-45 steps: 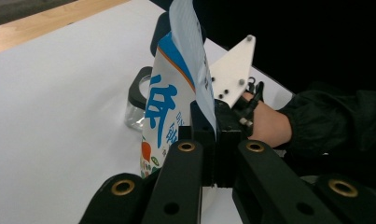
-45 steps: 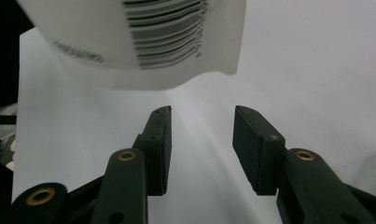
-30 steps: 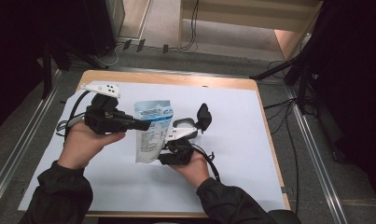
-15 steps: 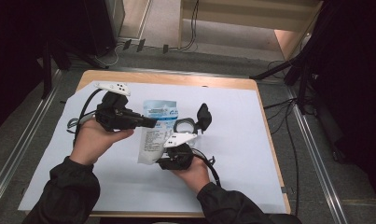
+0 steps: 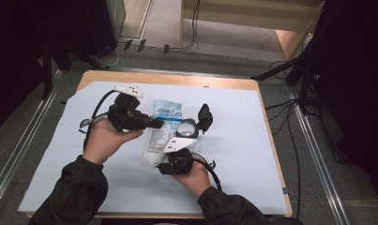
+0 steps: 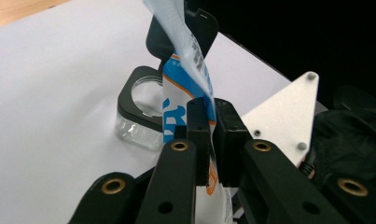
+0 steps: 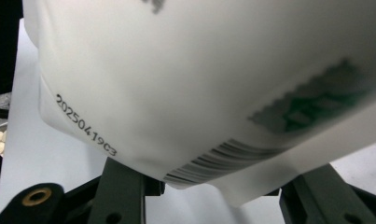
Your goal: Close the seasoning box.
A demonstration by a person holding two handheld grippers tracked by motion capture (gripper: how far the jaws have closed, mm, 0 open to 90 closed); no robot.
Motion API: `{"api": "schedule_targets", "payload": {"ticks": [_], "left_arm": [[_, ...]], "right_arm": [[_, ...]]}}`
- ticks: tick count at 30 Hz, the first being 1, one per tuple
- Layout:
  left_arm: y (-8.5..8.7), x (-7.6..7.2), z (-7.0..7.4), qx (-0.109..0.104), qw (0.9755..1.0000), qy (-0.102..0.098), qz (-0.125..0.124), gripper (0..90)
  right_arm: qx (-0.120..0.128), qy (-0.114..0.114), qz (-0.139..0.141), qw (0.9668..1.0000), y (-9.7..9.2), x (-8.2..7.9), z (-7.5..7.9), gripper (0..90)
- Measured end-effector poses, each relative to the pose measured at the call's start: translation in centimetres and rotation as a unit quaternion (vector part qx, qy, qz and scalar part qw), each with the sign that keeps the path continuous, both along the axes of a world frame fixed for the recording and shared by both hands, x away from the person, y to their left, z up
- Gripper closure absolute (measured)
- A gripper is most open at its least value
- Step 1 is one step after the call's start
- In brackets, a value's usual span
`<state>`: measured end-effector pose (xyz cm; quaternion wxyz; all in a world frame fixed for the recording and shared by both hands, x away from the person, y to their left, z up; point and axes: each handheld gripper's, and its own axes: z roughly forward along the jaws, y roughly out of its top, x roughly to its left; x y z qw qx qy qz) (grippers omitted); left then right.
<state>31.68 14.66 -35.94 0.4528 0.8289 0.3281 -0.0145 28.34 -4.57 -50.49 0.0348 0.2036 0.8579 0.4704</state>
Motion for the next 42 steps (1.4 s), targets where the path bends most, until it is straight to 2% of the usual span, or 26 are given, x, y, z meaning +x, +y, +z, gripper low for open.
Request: {"api": "schedule_targets", "payload": {"ticks": [2,4,8,10,12,13,15,18,24,25,28,29,34,39,42], "left_arm": [[-0.3,0.1,-0.2,-0.002,1.0000,0.001,-0.007,89.8],[-0.7,0.1,-0.3,-0.005,0.9999,0.007,-0.010,90.0],[-1.2,0.2,-0.7,-0.004,0.9999,0.005,-0.008,90.0],[-1.3,0.3,-0.8,-0.007,0.9999,0.008,-0.010,90.0],[-1.4,0.3,-0.9,-0.006,0.9999,0.007,-0.010,88.8],[-1.4,0.3,-0.9,-0.003,0.9999,0.008,-0.009,87.1],[-1.7,0.2,-1.1,0.016,0.9998,0.004,-0.010,84.8],[-1.8,0.2,-1.6,0.015,0.9998,0.009,-0.014,84.1],[-1.9,0.5,-2.1,0.019,0.9998,0.006,0.007,89.0],[-1.9,0.6,-2.1,0.021,0.9997,0.008,0.007,89.5],[-1.8,0.7,-2.2,0.021,0.9997,0.010,0.012,89.8],[-1.9,0.8,-2.3,0.014,0.9997,0.012,0.015,89.8],[-2.1,0.9,-2.5,0.011,0.9997,0.010,0.019,88.5],[-2.1,1.1,-3.0,0.013,0.9997,0.013,0.019,83.8],[-2.1,1.1,-3.2,0.019,0.9995,0.015,0.021,85.0]], "right_arm": [[0.002,-0.001,0.003,1.0000,0.1,0.0,0.0,52.3],[-0.007,-0.015,-0.001,0.9999,0.3,-0.3,-0.1,51.3],[-0.014,-0.021,-0.004,0.9997,0.4,-0.5,-0.2,58.5],[-0.004,-0.009,0.002,1.0000,0.3,-0.5,-0.3,59.7],[-0.002,-0.007,0.001,1.0000,0.2,-0.5,-0.3,60.4],[0.003,-0.003,0.002,1.0000,0.1,-0.5,-0.3,60.8],[0.011,-0.001,0.000,0.9999,0.0,-0.4,-0.3,61.6],[0.016,0.001,-0.003,0.9999,-0.2,-0.3,0.0,62.2],[0.016,0.005,-0.003,0.9999,-0.3,-0.3,-0.1,60.8],[0.015,-0.007,-0.002,0.9999,-0.2,-0.5,0.0,56.3],[0.012,-0.020,-0.006,0.9997,-0.1,-0.7,0.1,52.8],[0.013,-0.018,-0.007,0.9997,-0.1,-0.7,0.2,53.0],[0.022,-0.005,-0.002,0.9997,-0.2,-0.7,0.2,56.3],[0.027,0.005,0.001,0.9996,-0.3,-0.5,0.2,57.4],[0.028,0.014,0.004,0.9995,-0.3,-0.5,0.1,57.4]]}}
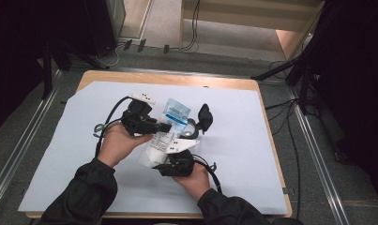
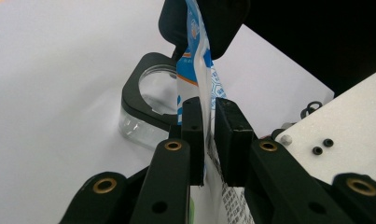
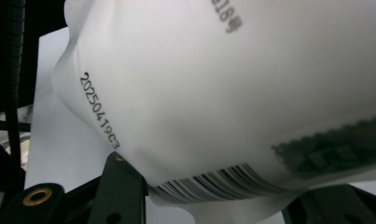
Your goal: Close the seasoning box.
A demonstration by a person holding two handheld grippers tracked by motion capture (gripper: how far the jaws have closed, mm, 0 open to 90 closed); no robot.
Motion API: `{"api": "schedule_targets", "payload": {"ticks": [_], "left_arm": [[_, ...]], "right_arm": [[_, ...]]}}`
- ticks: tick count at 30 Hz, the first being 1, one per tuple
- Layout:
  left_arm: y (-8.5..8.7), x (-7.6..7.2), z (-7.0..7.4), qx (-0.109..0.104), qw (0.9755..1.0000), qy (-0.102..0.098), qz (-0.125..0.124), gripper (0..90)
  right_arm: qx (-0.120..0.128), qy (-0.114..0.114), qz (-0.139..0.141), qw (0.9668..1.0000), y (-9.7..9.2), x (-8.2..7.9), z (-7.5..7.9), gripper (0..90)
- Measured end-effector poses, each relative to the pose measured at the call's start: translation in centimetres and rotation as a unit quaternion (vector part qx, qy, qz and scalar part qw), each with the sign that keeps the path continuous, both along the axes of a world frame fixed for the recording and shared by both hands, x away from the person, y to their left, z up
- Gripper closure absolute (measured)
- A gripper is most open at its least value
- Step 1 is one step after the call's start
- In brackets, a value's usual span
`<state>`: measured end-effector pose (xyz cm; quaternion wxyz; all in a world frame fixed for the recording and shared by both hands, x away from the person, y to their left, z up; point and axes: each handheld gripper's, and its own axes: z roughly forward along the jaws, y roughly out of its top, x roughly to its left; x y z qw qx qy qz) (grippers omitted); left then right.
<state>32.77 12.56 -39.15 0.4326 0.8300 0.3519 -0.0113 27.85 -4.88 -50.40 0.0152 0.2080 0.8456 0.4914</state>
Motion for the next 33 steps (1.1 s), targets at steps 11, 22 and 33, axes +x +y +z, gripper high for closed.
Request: {"api": "schedule_targets", "payload": {"ticks": [11,22,33], "left_arm": [[-0.5,0.3,-0.2,0.020,0.9996,-0.003,0.021,90.0],[-1.0,1.4,-0.9,0.002,0.9994,0.035,0.005,84.0],[-1.6,2.4,-1.5,0.022,0.9987,0.040,0.021,90.0]], "right_arm": [[0.000,-0.011,-0.016,0.9998,0.1,-0.4,0.2,53.5],[0.039,0.035,-0.019,0.9984,-0.7,0.0,0.0,56.3],[0.027,0.043,-0.025,0.9984,-0.6,0.6,-0.2,52.4]]}}
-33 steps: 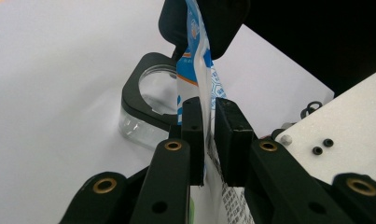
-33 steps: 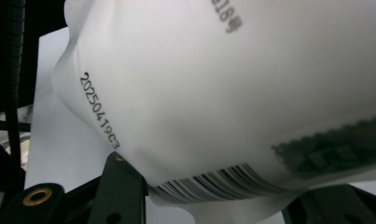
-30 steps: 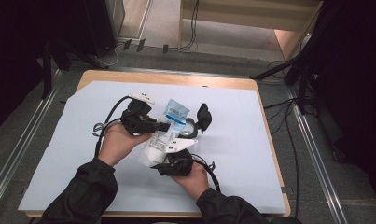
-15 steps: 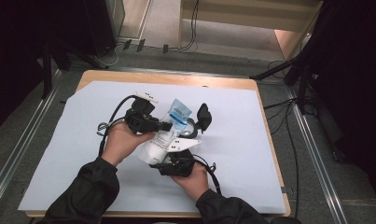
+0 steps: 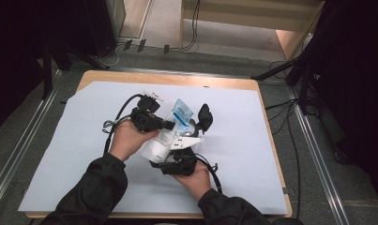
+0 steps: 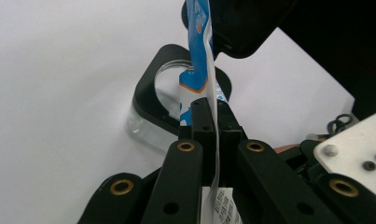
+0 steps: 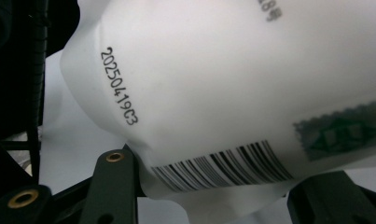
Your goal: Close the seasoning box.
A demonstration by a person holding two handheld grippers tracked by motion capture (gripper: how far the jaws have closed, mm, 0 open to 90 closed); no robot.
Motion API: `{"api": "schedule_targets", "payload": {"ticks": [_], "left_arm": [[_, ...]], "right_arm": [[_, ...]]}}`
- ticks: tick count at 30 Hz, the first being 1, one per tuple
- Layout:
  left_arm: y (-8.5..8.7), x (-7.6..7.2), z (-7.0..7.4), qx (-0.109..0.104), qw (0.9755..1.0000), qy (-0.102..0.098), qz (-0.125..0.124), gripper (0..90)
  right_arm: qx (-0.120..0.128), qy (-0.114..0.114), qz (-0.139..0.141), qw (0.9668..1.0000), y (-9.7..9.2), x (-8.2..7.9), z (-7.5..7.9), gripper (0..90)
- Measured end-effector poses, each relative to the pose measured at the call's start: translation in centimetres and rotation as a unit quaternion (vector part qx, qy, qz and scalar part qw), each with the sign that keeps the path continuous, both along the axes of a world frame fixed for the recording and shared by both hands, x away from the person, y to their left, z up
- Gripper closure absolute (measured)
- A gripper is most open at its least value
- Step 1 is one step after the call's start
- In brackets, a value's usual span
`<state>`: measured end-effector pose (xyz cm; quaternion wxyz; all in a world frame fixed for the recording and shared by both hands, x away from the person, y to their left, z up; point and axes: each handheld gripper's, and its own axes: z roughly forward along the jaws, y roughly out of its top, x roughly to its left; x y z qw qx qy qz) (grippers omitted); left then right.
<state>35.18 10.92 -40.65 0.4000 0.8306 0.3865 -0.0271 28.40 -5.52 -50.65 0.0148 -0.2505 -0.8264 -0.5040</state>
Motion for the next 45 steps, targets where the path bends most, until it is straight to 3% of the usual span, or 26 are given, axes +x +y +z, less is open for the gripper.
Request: {"api": "schedule_targets", "payload": {"ticks": [4,10,17,22,26,32,36,40,45], "left_arm": [[0.1,0.1,0.1,-0.012,0.9999,0.000,-0.001,90.0],[0.1,-0.1,0.2,-0.015,0.9997,-0.007,-0.015,83.6],[0.7,-0.4,0.4,-0.019,0.9995,0.012,-0.023,76.5],[1.2,-0.4,0.6,-0.020,0.9996,0.008,-0.019,80.3],[1.1,-0.5,0.5,-0.004,0.9998,0.004,-0.018,90.0],[0.9,-0.6,0.5,0.006,1.0000,0.005,-0.006,90.0],[0.6,-0.7,0.4,0.012,0.9999,0.003,-0.001,90.0],[0.6,-0.7,0.4,0.009,1.0000,0.002,0.001,90.0],[0.6,-0.8,0.5,0.001,1.0000,-0.001,-0.003,87.6]], "right_arm": [[0.003,0.003,-0.004,1.0000,0.0,0.1,0.0,54.9],[0.030,0.026,-0.002,0.9992,-0.2,0.2,0.1,56.7],[0.045,0.038,0.008,0.9983,-0.2,0.2,0.1,56.7],[0.056,0.050,0.001,0.9972,-0.5,0.4,0.1,56.7],[0.050,0.044,0.005,0.9978,-0.4,0.3,0.1,56.3],[0.037,0.039,0.004,0.9986,-0.1,0.2,0.1,53.9],[0.011,0.022,0.000,0.9997,0.1,0.1,0.2,53.1],[0.012,0.021,-0.001,0.9997,0.1,0.1,0.3,54.2],[0.027,0.037,0.001,0.9989,0.0,0.1,0.3,56.7]]}}
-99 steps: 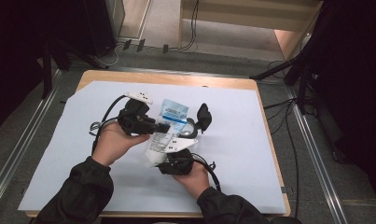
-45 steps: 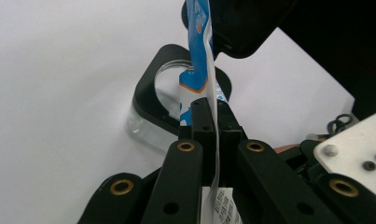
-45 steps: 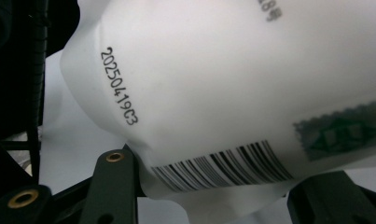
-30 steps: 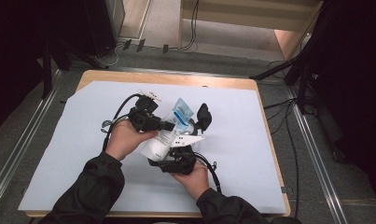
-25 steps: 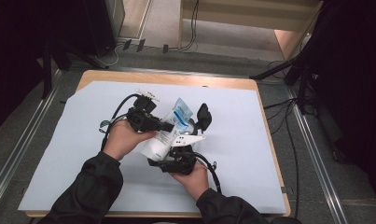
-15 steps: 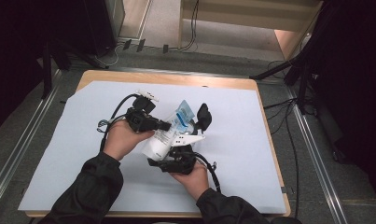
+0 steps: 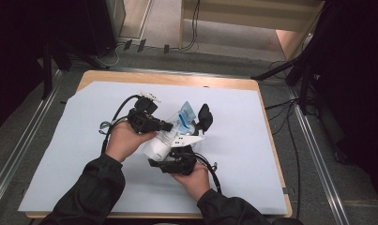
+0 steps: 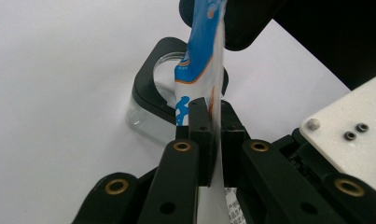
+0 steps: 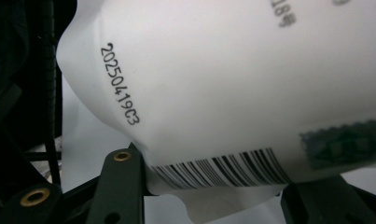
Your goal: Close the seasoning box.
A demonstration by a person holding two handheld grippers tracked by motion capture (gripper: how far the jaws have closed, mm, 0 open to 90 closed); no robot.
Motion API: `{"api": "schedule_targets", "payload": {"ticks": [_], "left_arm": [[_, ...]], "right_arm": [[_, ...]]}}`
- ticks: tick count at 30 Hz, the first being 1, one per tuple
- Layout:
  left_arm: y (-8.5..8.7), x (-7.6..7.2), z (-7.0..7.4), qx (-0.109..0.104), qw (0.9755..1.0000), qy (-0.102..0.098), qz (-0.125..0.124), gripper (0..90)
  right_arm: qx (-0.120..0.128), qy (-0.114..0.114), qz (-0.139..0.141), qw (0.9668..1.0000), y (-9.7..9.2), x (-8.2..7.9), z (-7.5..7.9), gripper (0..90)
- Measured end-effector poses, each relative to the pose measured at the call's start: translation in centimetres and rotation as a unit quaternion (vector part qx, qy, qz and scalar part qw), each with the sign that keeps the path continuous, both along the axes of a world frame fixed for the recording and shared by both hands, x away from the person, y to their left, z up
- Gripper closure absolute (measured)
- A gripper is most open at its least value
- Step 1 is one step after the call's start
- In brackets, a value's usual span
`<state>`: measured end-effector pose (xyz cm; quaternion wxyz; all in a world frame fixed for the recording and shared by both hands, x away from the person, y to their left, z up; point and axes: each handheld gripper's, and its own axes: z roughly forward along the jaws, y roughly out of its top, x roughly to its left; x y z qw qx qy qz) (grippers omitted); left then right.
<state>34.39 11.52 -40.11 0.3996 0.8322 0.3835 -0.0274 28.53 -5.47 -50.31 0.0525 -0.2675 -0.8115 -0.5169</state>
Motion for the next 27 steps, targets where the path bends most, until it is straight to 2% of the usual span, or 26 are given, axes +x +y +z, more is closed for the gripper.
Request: {"api": "schedule_targets", "payload": {"ticks": [8,13,15,17,23,26,27], "left_arm": [[0.44,-0.28,0.44,-0.011,0.9999,0.003,0.001,81.1],[0.70,-0.39,0.66,-0.011,0.9999,0.002,0.004,82.8],[0.71,-0.42,0.66,-0.009,0.9999,-0.004,0.004,86.5],[0.53,-0.58,0.65,0.005,0.9999,-0.014,0.006,90.0],[0.34,-0.54,0.52,0.007,0.9998,-0.014,0.013,90.0],[0.22,-0.54,0.48,0.009,0.9997,-0.013,0.020,90.0],[0.20,-0.52,0.46,0.010,0.9997,-0.013,0.019,90.0]], "right_arm": [[0.023,0.013,0.004,0.9997,-0.19,0.10,0.22,56.9],[0.038,0.024,0.007,0.9990,-0.29,0.17,0.28,56.9],[0.040,0.025,0.007,0.9988,-0.27,0.18,0.32,56.8],[0.034,0.021,0.007,0.9992,-0.18,0.14,0.34,56.7],[0.019,0.008,0.003,0.9998,0.03,0.10,0.31,56.3],[0.005,-0.003,0.004,1.0000,0.22,0.02,0.42,54.7],[-0.005,-0.013,0.006,0.9999,0.37,-0.09,0.47,53.3]]}}
